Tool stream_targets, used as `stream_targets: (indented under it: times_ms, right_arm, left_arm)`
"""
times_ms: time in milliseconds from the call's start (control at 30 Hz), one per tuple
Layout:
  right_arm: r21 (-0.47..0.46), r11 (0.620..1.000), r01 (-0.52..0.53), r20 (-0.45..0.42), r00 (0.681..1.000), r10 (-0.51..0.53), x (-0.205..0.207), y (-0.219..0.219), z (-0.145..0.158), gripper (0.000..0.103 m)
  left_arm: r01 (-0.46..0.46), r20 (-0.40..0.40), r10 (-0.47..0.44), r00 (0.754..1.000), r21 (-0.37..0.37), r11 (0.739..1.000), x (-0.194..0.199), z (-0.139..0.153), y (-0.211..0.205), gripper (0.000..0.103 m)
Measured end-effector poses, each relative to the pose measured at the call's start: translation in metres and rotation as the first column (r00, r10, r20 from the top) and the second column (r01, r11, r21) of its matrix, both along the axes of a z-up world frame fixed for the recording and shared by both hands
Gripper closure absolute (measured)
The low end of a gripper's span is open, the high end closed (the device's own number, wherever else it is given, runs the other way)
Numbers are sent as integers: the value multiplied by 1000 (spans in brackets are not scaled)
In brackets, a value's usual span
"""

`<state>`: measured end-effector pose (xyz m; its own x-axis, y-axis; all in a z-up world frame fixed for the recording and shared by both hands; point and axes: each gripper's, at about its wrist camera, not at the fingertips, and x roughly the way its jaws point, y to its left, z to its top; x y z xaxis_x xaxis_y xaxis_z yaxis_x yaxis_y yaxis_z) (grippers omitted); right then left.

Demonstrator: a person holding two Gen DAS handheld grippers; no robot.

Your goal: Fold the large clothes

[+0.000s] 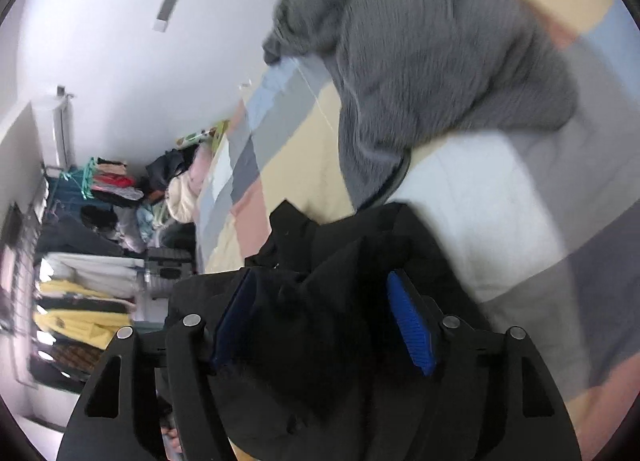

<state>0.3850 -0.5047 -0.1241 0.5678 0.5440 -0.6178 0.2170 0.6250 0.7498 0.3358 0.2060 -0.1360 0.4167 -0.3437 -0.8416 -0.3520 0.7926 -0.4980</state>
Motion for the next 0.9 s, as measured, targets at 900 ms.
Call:
stream_targets:
  times_ms: [900]
  right_arm:
    - [-563, 792, -235, 222, 880, 419, -78, 195, -24, 28]
  left_arm:
    - [146, 348, -353, 869, 501, 853, -66, -41, -118, 20]
